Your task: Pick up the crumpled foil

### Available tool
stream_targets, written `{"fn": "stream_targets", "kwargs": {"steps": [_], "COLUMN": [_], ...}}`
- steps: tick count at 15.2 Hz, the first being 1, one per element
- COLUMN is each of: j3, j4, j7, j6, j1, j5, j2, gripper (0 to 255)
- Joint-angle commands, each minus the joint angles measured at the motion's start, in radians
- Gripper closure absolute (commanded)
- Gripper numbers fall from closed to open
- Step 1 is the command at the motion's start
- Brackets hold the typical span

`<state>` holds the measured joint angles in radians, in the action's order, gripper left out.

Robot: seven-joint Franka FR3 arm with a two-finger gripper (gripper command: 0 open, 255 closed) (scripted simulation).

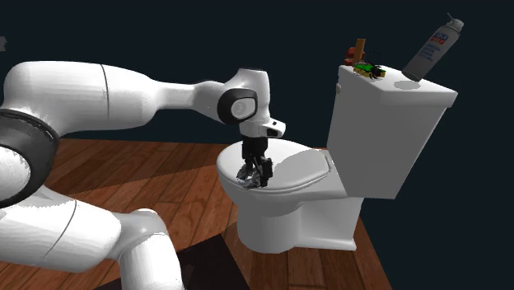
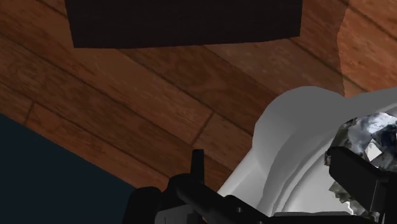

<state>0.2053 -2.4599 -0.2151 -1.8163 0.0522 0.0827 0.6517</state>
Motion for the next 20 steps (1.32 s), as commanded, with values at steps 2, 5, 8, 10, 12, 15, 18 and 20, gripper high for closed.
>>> {"fn": "stream_targets", "kwargs": {"steps": [2, 5, 8, 10, 12, 15, 18, 20], "j3": [0.069, 0.136, 0.202, 0.245, 0.287, 0.345, 0.357, 0.359], "j4": [0.025, 0.058, 0.107, 0.147, 0.193, 0.274, 0.279, 0.262], "j7": [-0.104, -0.207, -0.315, -0.392, -0.474, -0.607, -0.649, -0.659], "j6": [-0.081, -0.157, -0.226, -0.268, -0.304, -0.345, -0.378, -0.404], "j1": [0.001, -0.005, -0.017, -0.029, -0.042, -0.060, -0.060, -0.061], "j5": [0.022, 0.026, 0.009, -0.016, -0.054, -0.135, -0.167, -0.177], "j2": [-0.075, -0.156, -0.249, -0.316, -0.387, -0.504, -0.544, -0.556], "gripper": [0, 0, 0, 0, 0, 0, 0, 0]}}
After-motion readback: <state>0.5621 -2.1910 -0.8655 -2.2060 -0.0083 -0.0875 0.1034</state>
